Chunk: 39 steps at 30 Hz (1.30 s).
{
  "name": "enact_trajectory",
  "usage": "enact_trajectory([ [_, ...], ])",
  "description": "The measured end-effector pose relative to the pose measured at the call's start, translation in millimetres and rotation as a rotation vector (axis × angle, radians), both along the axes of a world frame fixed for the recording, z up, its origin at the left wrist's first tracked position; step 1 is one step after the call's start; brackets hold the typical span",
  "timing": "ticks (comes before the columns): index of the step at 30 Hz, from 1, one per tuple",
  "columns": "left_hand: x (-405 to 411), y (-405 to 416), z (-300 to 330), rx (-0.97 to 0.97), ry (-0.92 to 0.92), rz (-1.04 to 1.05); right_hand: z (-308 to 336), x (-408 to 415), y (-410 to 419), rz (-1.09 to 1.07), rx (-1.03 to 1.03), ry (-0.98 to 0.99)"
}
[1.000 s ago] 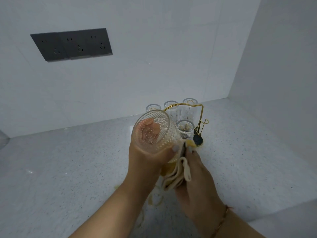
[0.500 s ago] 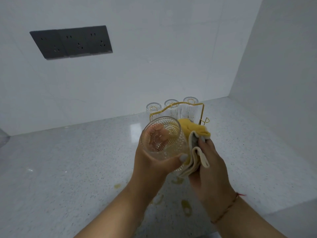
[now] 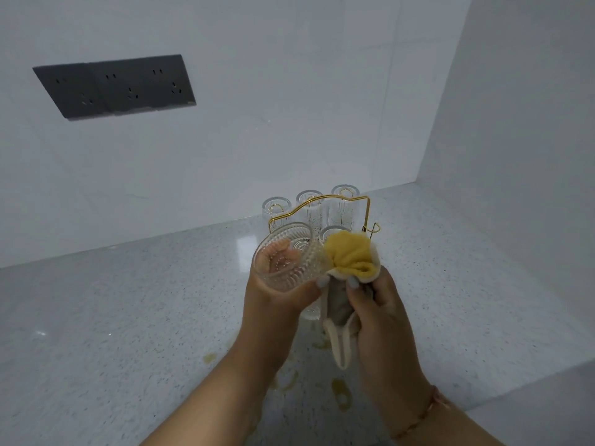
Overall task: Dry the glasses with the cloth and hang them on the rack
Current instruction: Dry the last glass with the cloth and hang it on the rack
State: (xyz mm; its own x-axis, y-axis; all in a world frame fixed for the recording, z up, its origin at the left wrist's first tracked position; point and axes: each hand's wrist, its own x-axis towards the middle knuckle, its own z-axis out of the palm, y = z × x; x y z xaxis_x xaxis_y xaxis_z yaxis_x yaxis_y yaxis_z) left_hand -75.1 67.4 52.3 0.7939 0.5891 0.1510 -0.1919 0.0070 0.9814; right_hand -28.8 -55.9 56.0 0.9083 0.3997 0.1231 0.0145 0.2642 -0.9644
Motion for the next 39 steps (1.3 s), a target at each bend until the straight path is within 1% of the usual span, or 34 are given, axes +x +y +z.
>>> enact_trajectory([
  [3,2,-4,2,-0.029,0.024,-0.106,4,17,-3,0.053,0.041,0.055],
  [5,5,-5,6,-0.032,0.013,-0.123,7,22,-4,0.063,0.052,0.067],
  [8,11,-4,7,-0.113,-0.009,-0.153,5,17,-7,-0.026,0.027,-0.022],
  [11,15,-2,5,-0.184,0.008,-0.112,3,5,-14,-0.098,0.005,-0.165],
  [14,18,2,2,-0.246,0.062,-0.116,11,1,-22,-0.113,0.021,-0.247],
  [16,17,7,2,-0.242,0.128,-0.167,19,17,-29,-0.082,0.100,-0.228],
  [18,14,8,5,-0.225,0.213,-0.268,30,39,-40,-0.046,0.120,-0.198],
  [19,12,7,8,-0.234,0.245,-0.334,36,48,-44,-0.023,0.103,-0.207],
  [21,11,5,15,-0.250,0.275,-0.453,41,62,-50,0.035,0.014,-0.301],
  [22,11,4,18,-0.254,0.275,-0.496,42,65,-51,0.100,-0.034,-0.356],
  [23,12,3,22,-0.270,0.270,-0.531,41,66,-52,0.216,-0.071,-0.399],
  [25,13,0,27,-0.336,0.276,-0.577,39,69,-50,0.431,-0.188,-0.404],
  [27,14,-1,31,-0.435,0.300,-0.650,39,73,-48,0.514,-0.360,-0.420],
  [29,15,-4,35,-0.517,0.302,-0.825,42,72,-48,0.570,-0.448,-0.424],
  [30,16,-3,33,-0.557,0.290,-0.897,42,71,-47,0.573,-0.442,-0.408],
  [31,17,-5,34,-0.594,0.292,-0.922,42,71,-47,0.538,-0.420,-0.387],
  [32,18,-6,34,-0.617,0.312,-0.890,42,70,-46,0.477,-0.398,-0.360],
  [34,18,-5,32,-0.636,0.355,-0.726,40,71,-46,0.325,-0.364,-0.290],
  [35,17,-4,30,-0.608,0.360,-0.630,39,73,-47,0.250,-0.357,-0.246],
  [36,16,-5,27,-0.530,0.353,-0.541,39,75,-47,0.184,-0.361,-0.205],
  [37,14,-8,26,-0.404,0.352,-0.452,38,77,-48,0.129,-0.370,-0.171],
  [39,9,-17,19,-0.009,0.351,-0.312,35,84,-49,0.030,-0.377,-0.100],
])
